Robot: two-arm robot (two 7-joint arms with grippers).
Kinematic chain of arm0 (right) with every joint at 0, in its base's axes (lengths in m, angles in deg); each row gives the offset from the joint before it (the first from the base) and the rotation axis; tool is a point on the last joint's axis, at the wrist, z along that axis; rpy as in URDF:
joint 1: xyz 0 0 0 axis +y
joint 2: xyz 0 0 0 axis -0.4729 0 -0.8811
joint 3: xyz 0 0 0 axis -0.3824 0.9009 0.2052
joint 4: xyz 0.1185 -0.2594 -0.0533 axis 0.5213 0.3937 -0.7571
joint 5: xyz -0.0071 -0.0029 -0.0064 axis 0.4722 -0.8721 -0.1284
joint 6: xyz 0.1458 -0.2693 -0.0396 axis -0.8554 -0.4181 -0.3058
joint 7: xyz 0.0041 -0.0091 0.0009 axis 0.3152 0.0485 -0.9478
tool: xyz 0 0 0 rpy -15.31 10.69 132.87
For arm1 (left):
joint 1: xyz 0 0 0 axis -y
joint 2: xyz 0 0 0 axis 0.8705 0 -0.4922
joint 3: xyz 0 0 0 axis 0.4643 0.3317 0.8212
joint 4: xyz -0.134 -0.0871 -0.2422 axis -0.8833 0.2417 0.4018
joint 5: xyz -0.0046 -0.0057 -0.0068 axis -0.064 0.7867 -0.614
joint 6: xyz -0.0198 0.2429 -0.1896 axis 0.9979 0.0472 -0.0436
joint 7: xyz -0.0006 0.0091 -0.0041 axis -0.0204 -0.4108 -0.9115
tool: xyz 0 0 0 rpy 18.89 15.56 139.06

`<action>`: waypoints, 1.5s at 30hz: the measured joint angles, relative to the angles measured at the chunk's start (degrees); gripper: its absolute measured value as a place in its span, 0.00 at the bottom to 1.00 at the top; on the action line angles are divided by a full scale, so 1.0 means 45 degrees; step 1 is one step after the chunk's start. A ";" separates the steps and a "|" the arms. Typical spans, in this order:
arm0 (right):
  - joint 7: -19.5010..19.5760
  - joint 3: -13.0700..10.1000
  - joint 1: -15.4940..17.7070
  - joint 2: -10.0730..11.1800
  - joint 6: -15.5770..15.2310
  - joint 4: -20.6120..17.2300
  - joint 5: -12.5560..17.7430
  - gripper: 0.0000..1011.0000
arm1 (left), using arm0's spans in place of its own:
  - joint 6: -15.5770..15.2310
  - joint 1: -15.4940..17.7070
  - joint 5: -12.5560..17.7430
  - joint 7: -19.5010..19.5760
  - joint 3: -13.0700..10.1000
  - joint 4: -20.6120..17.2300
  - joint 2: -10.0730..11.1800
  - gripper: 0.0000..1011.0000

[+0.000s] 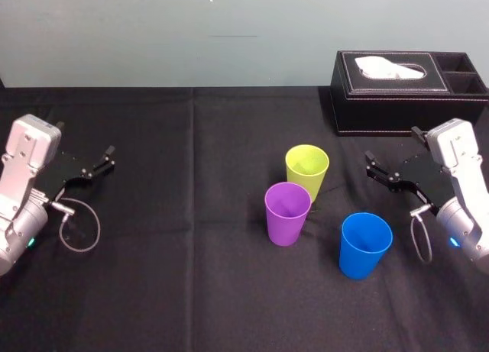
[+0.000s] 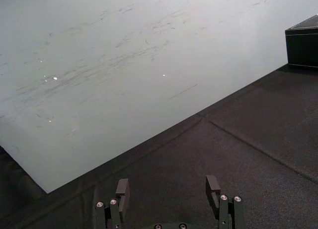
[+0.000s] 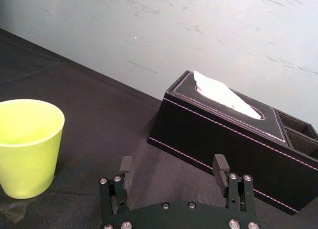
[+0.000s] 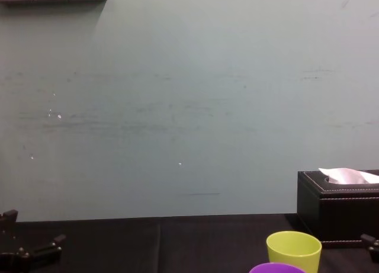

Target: Stack the three plastic cups sequentially using one hand.

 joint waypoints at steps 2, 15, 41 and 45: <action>0.0000 0.0000 0.0000 0.0000 0.0000 0.0000 0.0000 0.99 | 0.0000 0.0001 0.0000 0.0000 -0.0001 0.0000 0.0000 1.00; 0.0000 0.0000 0.0000 0.0000 0.0000 -0.0001 0.0000 0.99 | 0.0000 0.0000 0.0001 0.0000 0.0000 0.0000 0.0000 1.00; 0.0000 0.0000 0.0000 0.0000 0.0000 -0.0001 0.0000 0.99 | 0.0000 0.0000 0.0000 0.0000 -0.0001 0.0000 0.0000 1.00; 0.0000 0.0000 0.0000 0.0000 0.0000 -0.0001 0.0000 0.99 | 0.0000 0.0000 0.0000 0.0000 -0.0001 0.0000 0.0000 1.00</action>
